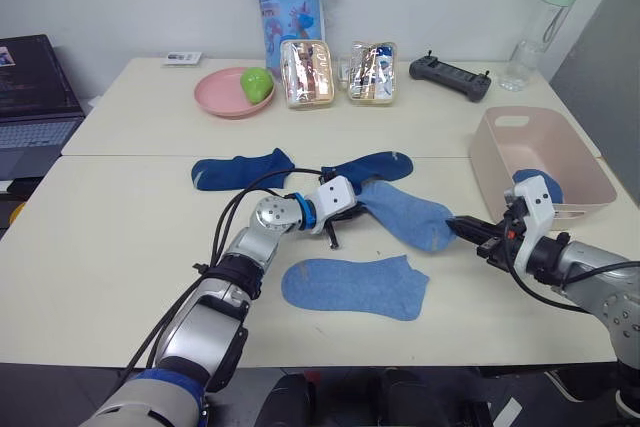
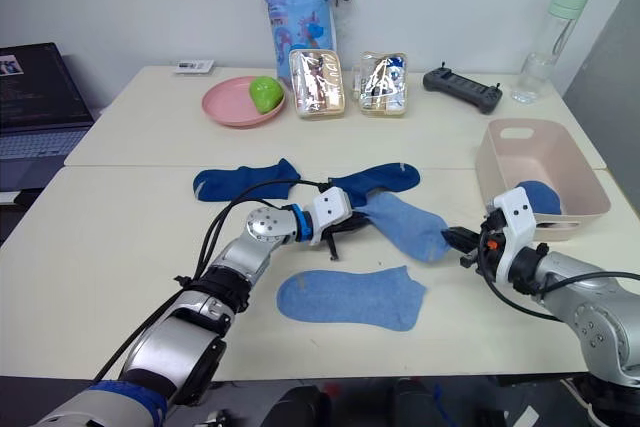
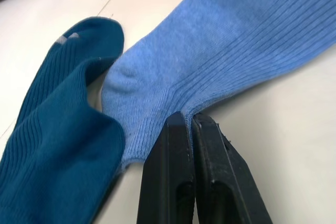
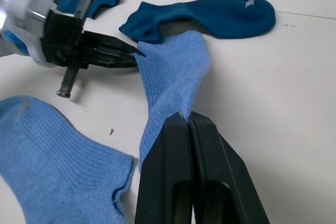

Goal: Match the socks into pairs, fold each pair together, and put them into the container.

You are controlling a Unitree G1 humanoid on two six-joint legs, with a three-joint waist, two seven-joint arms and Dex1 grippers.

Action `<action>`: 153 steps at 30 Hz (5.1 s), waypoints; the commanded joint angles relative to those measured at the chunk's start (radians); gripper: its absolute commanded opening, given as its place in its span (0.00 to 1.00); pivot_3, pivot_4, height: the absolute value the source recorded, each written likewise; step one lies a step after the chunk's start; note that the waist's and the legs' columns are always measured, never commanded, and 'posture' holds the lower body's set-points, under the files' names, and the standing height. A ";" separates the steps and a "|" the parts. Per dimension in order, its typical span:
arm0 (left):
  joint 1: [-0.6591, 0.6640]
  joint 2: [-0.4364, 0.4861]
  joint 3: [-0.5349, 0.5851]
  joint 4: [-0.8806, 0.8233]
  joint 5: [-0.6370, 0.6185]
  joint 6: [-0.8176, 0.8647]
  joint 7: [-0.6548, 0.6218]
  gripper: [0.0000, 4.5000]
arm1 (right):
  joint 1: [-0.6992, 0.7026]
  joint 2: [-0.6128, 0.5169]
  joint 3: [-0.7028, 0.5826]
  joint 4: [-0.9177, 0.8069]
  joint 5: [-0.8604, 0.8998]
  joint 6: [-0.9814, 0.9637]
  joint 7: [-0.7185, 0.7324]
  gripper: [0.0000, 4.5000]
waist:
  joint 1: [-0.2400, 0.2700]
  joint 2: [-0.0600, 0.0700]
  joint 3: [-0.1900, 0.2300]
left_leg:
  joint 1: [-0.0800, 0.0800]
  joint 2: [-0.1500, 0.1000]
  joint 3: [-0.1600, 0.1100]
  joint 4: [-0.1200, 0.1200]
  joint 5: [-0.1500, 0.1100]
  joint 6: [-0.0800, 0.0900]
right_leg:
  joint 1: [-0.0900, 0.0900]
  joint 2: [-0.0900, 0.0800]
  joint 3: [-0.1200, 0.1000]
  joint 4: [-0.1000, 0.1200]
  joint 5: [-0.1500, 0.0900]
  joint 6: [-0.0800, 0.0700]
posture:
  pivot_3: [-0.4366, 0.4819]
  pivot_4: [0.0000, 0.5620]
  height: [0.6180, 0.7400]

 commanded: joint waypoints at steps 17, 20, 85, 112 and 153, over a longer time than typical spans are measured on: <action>0.328 0.395 0.120 -0.851 -0.168 0.245 -0.180 0.01 | -0.391 0.126 0.281 0.335 -0.187 -0.221 0.022 0.00 | -0.021 0.001 0.000 | 0.000 0.001 0.000 -0.001 0.000 0.000 | -0.001 0.000 0.000 0.000 0.000 0.000 | 0.48 0.27 1.00; 0.397 0.451 0.112 -0.994 -0.230 0.342 -0.228 0.01 | -0.460 0.185 0.365 0.431 -0.224 -0.269 0.075 0.00 | -0.025 0.001 0.000 | 0.000 0.001 0.000 -0.001 0.000 0.000 | -0.001 0.000 0.000 -0.001 0.000 0.000 | 0.48 0.27 1.00; 0.191 0.284 0.122 -0.477 -0.243 0.488 -0.207 0.41 | 0.056 -0.088 0.382 -0.070 -0.119 -0.067 0.225 0.58 | -0.011 0.000 0.001 | -0.002 0.000 -0.003 0.001 0.000 0.000 | 0.000 -0.001 -0.002 0.000 0.000 0.001 | 0.48 0.27 1.00; 0.047 0.234 -0.021 -0.180 -0.057 0.298 -0.265 0.41 | 0.044 -0.080 0.401 -0.085 -0.104 -0.047 0.197 0.58 | -0.001 0.000 0.001 | -0.005 0.000 -0.006 0.007 0.000 0.000 | -0.001 0.000 -0.006 0.001 0.000 0.001 | 0.48 0.27 1.00; 0.107 0.220 0.063 -0.297 -0.134 0.358 -0.249 0.00 | 0.016 -0.078 0.394 -0.069 -0.063 -0.030 0.200 0.01 | -0.001 0.000 0.001 | -0.009 0.000 -0.009 0.013 0.000 0.000 | -0.001 0.000 -0.008 0.001 0.001 0.002 | 0.48 0.27 1.00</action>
